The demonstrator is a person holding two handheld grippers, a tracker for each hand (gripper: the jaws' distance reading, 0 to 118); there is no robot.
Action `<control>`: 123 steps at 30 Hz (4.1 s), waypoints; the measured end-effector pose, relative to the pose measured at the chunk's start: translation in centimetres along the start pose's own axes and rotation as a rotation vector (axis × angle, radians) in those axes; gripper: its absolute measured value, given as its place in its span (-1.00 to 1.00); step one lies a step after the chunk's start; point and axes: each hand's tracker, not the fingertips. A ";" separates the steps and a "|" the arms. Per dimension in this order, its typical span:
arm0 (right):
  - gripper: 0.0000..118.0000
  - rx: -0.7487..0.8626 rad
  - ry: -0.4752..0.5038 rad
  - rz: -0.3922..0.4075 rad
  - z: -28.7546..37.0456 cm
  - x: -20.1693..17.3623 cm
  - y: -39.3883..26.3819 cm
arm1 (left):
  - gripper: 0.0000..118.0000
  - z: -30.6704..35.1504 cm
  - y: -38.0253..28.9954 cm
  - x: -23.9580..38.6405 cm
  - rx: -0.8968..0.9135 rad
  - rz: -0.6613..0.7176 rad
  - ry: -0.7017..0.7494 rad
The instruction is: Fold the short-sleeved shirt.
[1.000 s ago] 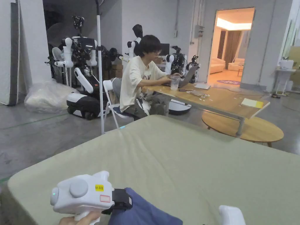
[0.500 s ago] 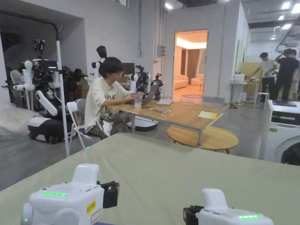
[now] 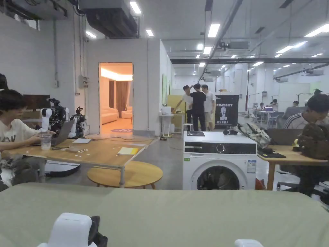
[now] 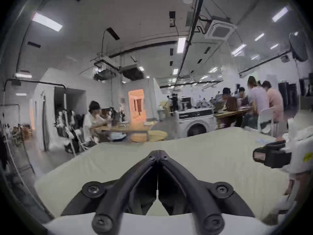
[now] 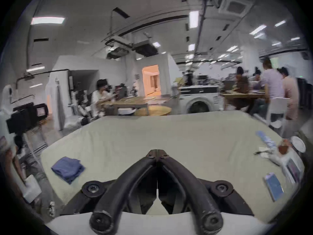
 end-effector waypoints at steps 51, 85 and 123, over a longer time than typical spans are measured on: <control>1.00 0.098 0.020 0.030 4.6 -0.2 -0.4 | 0.73 3.3 -2.4 -1.8 -0.055 0.086 0.000; 1.00 -0.113 0.015 -0.226 3.2 -0.5 0.7 | 0.73 3.2 -2.5 -0.8 -0.070 0.112 -0.080; 1.00 -0.039 -0.104 0.005 3.3 -1.7 0.0 | 0.73 3.1 -3.0 -1.0 -0.082 0.105 -0.004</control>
